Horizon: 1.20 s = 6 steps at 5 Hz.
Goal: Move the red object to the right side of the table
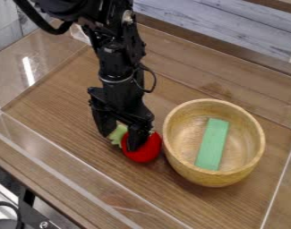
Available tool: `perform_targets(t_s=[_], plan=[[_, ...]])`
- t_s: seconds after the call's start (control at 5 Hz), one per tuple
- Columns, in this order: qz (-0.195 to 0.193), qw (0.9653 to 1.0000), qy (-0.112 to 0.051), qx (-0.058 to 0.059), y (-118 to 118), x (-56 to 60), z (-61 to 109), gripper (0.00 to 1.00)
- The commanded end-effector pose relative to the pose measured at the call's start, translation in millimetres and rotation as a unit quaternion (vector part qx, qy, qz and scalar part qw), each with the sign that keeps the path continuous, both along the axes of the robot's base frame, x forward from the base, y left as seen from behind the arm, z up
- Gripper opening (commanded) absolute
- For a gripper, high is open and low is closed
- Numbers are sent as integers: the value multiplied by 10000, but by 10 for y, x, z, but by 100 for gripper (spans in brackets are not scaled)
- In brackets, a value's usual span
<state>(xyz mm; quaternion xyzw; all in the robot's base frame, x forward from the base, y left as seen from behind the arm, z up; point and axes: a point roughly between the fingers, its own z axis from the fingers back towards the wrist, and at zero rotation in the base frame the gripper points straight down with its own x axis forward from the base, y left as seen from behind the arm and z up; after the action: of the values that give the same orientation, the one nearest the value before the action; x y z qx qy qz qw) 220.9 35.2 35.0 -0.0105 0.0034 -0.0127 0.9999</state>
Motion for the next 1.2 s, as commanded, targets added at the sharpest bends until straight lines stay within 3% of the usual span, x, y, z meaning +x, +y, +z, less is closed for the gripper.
perform_targets(t_s=[0.0,1.0], plan=[[-44,9999,-127,55,14,53,14,100],[21,9996,-249,112,94,111,-13,100]])
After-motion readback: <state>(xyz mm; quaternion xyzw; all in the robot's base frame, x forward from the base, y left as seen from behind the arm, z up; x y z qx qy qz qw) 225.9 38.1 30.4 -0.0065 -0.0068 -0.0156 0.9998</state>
